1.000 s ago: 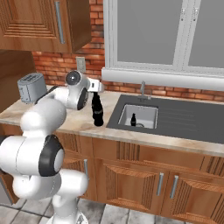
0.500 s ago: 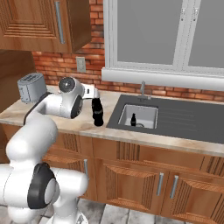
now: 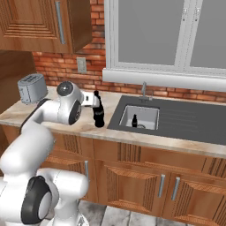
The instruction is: Place the large bottle from the dining counter next to the other large bottle outside the sink, and place the small bottle from the dining counter next to the other small bottle inside the sink.
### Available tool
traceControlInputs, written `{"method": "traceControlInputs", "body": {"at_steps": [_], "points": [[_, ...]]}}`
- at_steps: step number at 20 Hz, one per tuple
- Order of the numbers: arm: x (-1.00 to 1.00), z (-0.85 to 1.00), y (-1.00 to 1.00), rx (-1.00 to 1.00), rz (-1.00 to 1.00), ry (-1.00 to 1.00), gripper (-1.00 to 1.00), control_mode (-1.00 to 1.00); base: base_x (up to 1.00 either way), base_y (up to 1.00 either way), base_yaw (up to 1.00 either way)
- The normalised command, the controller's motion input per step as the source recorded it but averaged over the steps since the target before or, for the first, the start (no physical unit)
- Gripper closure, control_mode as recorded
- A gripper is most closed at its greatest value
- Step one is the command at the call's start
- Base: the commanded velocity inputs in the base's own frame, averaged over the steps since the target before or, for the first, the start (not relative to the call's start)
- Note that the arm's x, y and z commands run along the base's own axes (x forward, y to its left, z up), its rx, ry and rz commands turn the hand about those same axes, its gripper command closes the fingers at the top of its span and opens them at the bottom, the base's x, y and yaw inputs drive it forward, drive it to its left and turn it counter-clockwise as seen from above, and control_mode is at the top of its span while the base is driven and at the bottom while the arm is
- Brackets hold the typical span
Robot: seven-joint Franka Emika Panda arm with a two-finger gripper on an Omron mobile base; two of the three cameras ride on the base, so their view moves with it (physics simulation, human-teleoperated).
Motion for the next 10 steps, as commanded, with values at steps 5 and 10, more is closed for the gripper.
{"method": "traceControlInputs", "body": {"at_steps": [5,10], "points": [[-0.28,-0.22,0.0,0.0,0.0,0.04,-1.0,-1.0,0.0,0.0,0.0],[-0.38,-0.15,0.0,0.0,0.05,0.0,-1.0,-1.0,0.0,0.0,0.0]]}}
